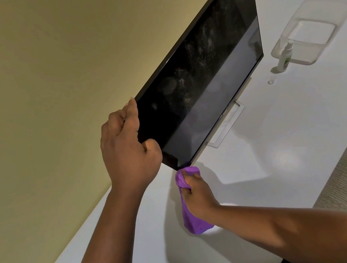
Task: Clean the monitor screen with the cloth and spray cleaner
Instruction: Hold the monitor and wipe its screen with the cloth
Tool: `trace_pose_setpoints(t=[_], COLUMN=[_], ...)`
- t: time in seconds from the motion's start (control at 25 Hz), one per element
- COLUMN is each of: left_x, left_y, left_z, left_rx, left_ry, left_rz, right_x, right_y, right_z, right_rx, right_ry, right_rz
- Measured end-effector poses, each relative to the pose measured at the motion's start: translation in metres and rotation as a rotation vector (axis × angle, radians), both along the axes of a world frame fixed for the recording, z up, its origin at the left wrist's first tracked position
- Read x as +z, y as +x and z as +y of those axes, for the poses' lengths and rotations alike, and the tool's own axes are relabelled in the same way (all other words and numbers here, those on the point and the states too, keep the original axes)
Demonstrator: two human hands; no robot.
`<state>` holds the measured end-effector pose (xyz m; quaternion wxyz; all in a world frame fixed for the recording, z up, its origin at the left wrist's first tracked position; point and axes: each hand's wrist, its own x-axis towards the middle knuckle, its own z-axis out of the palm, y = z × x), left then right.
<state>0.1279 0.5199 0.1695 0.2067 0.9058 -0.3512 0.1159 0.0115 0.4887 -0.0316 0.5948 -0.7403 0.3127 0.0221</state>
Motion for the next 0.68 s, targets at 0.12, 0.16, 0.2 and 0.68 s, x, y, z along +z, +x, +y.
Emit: trace_pose_setpoints(t=[0.12, 0.16, 0.2, 0.68], left_x=[0.0, 0.0, 0.0, 0.004], left_y=[0.0, 0.0, -0.001, 0.001], left_z=[0.0, 0.0, 0.0, 0.0], left_rx=[0.003, 0.006, 0.008, 0.015], left_ry=[-0.006, -0.006, -0.009, -0.026], left_rz=[-0.002, -0.002, 0.0, 0.025], right_x=[0.002, 0.005, 0.008, 0.002], right_y=[0.001, 0.001, 0.003, 0.012], right_z=[0.0, -0.001, -0.003, -0.022], right_rx=[-0.1, -0.154, -0.222, -0.377], right_ry=[0.051, 0.079, 0.107, 0.177], right_rz=[-0.014, -0.011, -0.008, -0.022])
